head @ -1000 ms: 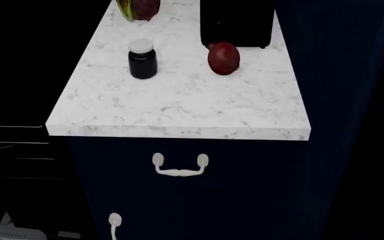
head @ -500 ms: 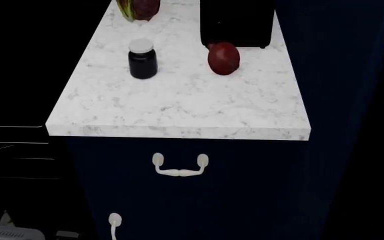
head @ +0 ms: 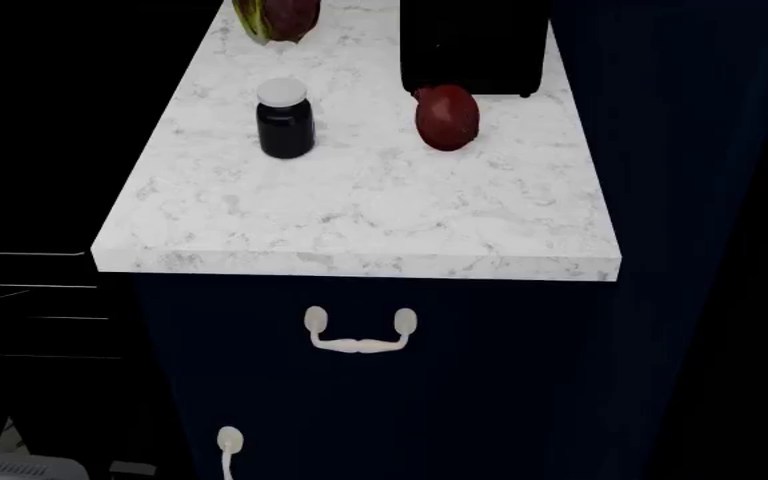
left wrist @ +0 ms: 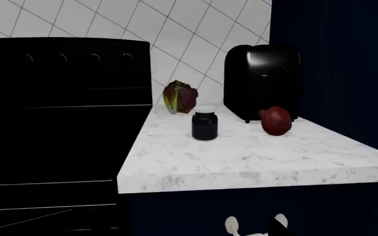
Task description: Close the fridge doors
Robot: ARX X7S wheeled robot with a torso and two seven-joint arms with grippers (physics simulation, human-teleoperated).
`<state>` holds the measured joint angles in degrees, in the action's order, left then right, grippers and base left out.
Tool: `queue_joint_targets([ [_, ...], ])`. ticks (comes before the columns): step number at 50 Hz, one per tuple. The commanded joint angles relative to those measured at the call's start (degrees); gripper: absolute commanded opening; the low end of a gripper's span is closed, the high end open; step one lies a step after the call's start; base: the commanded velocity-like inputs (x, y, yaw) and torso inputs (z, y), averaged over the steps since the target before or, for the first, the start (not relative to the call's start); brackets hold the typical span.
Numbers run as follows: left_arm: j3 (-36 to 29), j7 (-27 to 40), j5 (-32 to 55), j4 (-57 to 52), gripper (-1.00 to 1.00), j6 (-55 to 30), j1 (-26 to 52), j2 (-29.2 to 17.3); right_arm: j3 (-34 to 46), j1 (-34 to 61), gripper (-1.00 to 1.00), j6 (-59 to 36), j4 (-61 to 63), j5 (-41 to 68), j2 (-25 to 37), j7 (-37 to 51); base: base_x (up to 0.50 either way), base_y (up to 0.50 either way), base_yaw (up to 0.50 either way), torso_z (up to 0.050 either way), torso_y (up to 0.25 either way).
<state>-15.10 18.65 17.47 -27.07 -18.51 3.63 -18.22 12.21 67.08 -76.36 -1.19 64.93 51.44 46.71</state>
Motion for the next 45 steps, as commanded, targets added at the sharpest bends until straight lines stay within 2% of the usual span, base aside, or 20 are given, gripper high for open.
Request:
queue_joint_targets([
  [1,-0.09,0.34,0.01,0.05,1.00,0.34,-0.03,-0.08,1.60,8.84,1.00,21.00,-5.99,-10.38,-2.96,-7.39,0.02,-0.01,0.01,0.000,0.000],
  [19,-0.34,0.30,0.59,-0.37,1.00,0.39,-0.07,-0.57,-2.50,5.11,1.00,18.66,-1.33,-5.64,-1.70,-3.25,0.02,0.00,0.01,0.001,0.000],
  [34,-0.58,-0.03,1.06,0.00,1.00,0.76,0.08,-0.93,-19.93,-9.50,1.00,10.73,21.66,18.91,2.23,15.14,0.00,0.00,0.00,0.001,0.000],
  [45,-0.74,0.15,1.24,-0.05,1.00,0.72,0.25,-1.04,-28.16,-20.28,1.00,11.22,32.25,26.83,3.47,18.97,0.00,0.00,0.00,0.000,0.000],
])
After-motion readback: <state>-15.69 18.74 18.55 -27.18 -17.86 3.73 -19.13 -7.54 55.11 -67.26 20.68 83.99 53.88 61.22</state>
